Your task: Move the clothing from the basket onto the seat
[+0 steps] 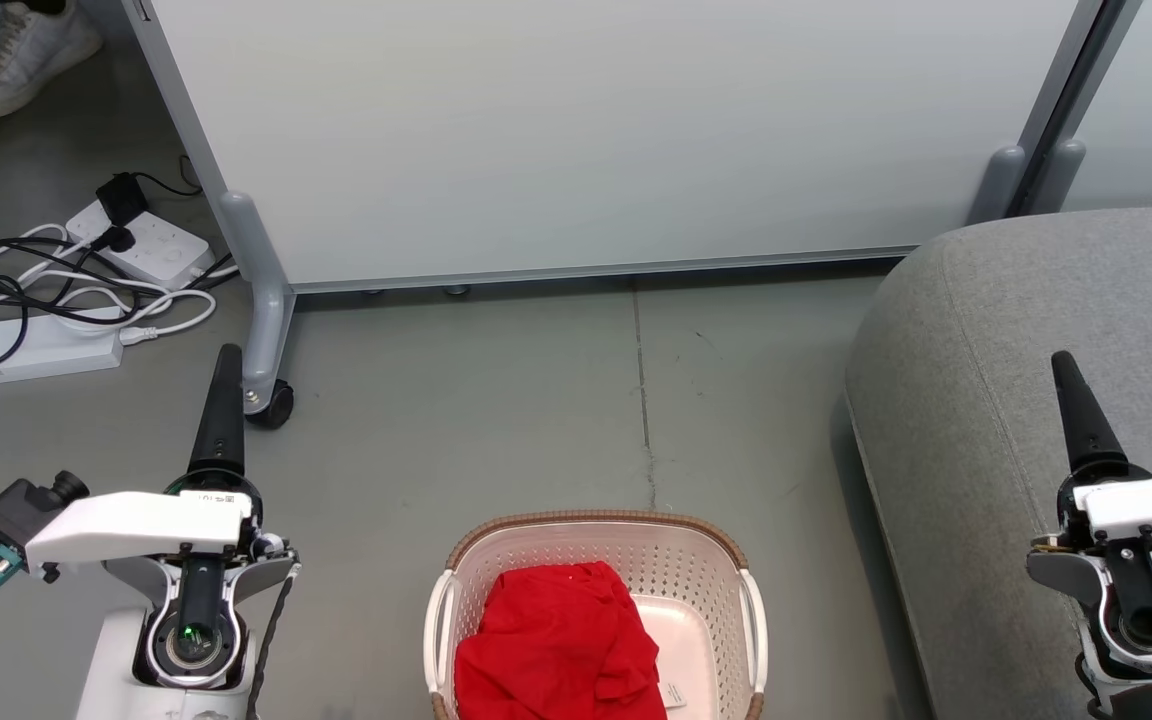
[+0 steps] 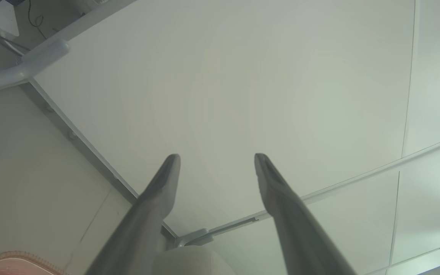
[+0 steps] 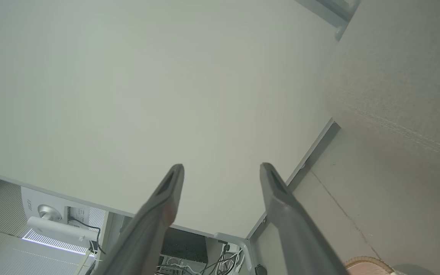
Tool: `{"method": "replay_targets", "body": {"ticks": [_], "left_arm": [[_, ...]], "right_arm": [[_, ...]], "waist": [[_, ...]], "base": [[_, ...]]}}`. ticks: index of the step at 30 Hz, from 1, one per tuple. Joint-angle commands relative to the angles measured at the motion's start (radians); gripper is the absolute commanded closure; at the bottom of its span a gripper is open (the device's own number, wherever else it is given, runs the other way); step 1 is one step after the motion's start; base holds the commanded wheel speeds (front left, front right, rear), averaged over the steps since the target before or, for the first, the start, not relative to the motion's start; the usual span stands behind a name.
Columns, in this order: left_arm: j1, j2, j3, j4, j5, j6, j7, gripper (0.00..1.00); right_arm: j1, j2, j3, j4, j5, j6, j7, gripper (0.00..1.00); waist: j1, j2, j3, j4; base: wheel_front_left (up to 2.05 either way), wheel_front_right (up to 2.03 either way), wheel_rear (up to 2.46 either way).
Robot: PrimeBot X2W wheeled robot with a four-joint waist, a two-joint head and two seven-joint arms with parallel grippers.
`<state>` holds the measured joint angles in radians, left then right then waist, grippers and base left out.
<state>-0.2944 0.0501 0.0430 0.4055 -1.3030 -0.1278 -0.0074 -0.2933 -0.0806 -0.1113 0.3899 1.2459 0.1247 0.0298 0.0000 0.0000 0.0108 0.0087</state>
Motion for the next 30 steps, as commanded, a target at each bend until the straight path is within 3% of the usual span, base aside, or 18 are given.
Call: {"method": "replay_targets", "body": {"ticks": [1, 12, 30], "left_arm": [[-0.038, 0.008, -0.003, -0.029, 0.04, 0.0, -0.008, 0.0], [-0.01, 0.019, -0.04, -0.115, 0.346, 0.022, -0.052, 0.0], [0.032, 0.045, -0.085, -0.106, 0.616, 0.049, -0.108, 0.0]], "right_arm": [[-0.02, -0.018, 0.008, -0.033, -0.041, 0.003, -0.012, 0.0], [-0.015, -0.055, 0.071, -0.138, -0.359, 0.004, -0.061, 0.0], [0.026, -0.064, 0.158, -0.174, -0.654, 0.005, -0.125, 0.0]], "waist": [[0.0, 0.0, 0.0, 0.0], [0.0, 0.0, -0.004, 0.004], [0.0, 0.0, -0.012, 0.007]], "base": [[0.0, 0.0, 0.0], [0.0, 0.0, 0.0], [0.0, 0.0, 0.0]]}}
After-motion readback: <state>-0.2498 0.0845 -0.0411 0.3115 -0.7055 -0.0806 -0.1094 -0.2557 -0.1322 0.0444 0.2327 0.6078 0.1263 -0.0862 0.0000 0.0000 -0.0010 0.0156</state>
